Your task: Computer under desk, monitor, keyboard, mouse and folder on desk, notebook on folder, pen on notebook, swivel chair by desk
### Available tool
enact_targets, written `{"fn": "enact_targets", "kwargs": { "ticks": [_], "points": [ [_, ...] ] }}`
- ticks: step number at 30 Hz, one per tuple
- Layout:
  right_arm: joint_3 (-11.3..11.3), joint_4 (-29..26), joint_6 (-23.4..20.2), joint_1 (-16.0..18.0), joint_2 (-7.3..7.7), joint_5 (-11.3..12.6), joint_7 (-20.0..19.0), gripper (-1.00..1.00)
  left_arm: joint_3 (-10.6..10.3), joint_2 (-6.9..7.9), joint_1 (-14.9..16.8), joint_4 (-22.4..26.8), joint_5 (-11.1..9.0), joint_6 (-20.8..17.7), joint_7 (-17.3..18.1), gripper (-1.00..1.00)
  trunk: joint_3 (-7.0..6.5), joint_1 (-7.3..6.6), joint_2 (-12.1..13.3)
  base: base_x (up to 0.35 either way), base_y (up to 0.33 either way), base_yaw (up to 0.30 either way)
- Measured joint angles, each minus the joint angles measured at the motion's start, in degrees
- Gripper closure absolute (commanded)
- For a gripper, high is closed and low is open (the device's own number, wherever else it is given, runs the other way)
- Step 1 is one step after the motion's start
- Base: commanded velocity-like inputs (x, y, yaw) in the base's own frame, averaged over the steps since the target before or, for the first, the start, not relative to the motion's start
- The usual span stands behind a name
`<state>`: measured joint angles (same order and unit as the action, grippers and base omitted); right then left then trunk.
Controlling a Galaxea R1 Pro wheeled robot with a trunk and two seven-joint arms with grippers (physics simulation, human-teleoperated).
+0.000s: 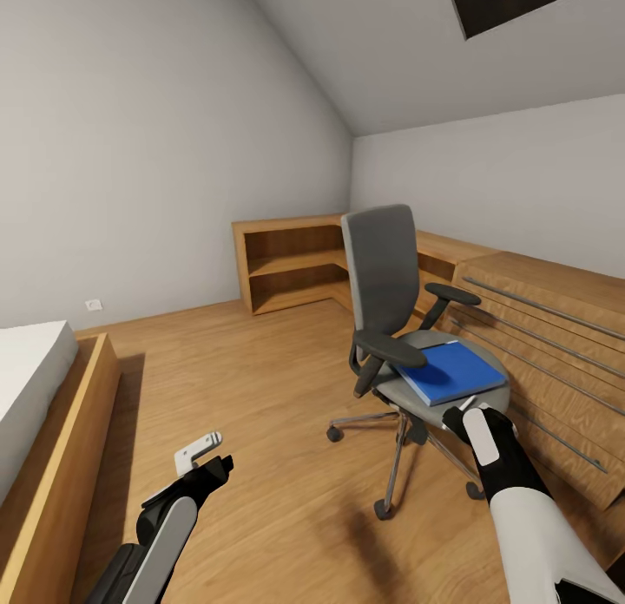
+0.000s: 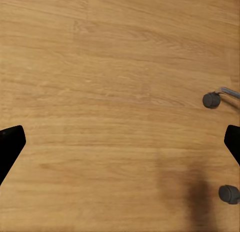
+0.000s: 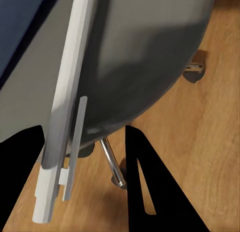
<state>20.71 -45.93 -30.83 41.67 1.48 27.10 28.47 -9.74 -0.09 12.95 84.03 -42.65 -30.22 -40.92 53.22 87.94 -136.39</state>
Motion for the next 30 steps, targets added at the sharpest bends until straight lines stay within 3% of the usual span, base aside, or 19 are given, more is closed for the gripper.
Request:
{"fn": "enact_targets", "kwargs": {
  "ticks": [8,15,20,30],
  "points": [
    [0.09,-0.86,-1.51,0.00,0.06,2.43,0.30,1.00,0.01,0.00,0.01,0.00,0.01,0.00,0.00,-1.00,0.00,0.00,0.00,0.000,0.000,0.000],
    [0.05,-1.63,-1.92,0.00,-0.05,3.78,4.50,1.00,0.01,0.00,0.01,0.00,0.01,0.00,0.00,-1.00,0.00,0.00,0.00,0.000,0.000,0.000],
    [-0.15,-1.97,-1.97,0.00,0.06,6.64,5.06,1.00,0.02,0.00,0.01,0.00,0.01,0.00,0.00,-1.00,0.00,0.00,0.00,0.000,0.000,0.000],
    [-0.10,-2.02,-1.93,0.00,0.08,7.20,5.28,1.00,0.01,0.00,0.02,0.00,0.01,0.00,0.00,-1.00,0.00,0.00,0.00,0.000,0.000,0.000]
  ]
}}
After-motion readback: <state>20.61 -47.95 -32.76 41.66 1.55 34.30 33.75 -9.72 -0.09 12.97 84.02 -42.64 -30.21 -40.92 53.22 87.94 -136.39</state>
